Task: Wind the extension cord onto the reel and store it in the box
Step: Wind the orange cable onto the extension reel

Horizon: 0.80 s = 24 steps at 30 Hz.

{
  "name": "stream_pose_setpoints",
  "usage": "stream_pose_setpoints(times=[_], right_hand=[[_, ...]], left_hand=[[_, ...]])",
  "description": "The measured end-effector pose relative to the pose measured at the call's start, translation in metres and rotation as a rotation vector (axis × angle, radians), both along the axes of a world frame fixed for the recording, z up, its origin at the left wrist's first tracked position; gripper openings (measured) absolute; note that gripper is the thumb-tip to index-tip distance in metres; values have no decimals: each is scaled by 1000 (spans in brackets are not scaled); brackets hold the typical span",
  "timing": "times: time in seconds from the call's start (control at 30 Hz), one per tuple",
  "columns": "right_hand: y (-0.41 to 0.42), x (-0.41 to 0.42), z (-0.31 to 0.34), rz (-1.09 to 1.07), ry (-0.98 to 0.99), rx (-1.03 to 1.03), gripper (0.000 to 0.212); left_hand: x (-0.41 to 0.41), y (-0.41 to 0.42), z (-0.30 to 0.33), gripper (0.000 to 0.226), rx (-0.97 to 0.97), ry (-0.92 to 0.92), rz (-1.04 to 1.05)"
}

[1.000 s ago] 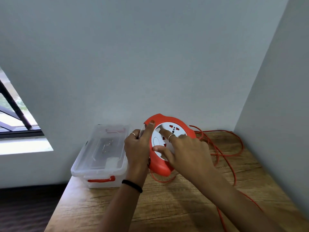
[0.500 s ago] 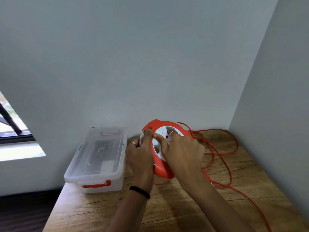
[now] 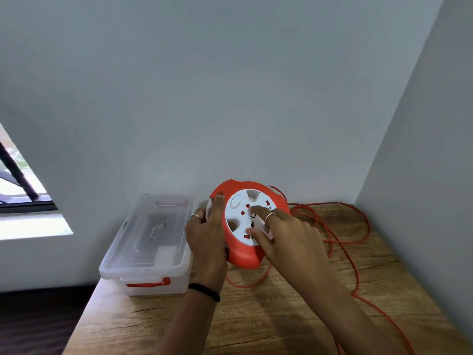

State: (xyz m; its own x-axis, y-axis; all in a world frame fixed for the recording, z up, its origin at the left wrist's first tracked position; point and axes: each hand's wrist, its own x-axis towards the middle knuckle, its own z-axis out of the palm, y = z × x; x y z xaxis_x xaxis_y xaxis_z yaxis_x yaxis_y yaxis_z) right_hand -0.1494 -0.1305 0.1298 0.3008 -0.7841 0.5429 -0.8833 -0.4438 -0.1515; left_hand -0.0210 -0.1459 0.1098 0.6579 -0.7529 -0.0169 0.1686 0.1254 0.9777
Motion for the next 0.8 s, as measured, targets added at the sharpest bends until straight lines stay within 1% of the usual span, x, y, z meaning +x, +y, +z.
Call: stream_pose_setpoints(times=[0.17,0.23,0.3,0.37,0.47,0.57,0.67,0.73,0.8], right_hand=[[-10,2,-3,12,-44,38,52],[-13,3,-1,31,-53,53,54],[-16,6,0,30,-61,23,55],[-16,9,0,36,-69,8,59],[-15,13,2,86,-125,84,69],[-17,13,5,112,-134,93,75],[-18,12,11,74,-78,31,75],[-18,12,13,37,-31,-56,72],[-18,15,11,-7,-30,-163,65]], left_hand=[[3,-1,0,26,-24,-38,-27],[3,-1,0,26,-28,-42,-45],[3,-2,-1,26,-33,-26,-62],[2,-2,-1,29,-45,-22,-79],[-1,-1,2,32,-73,-68,-101],[-2,0,3,36,-81,-101,-96],[-2,1,2,34,-86,-72,-89],[-2,2,1,38,-90,-77,-77],[-2,3,3,43,-94,-99,-65]])
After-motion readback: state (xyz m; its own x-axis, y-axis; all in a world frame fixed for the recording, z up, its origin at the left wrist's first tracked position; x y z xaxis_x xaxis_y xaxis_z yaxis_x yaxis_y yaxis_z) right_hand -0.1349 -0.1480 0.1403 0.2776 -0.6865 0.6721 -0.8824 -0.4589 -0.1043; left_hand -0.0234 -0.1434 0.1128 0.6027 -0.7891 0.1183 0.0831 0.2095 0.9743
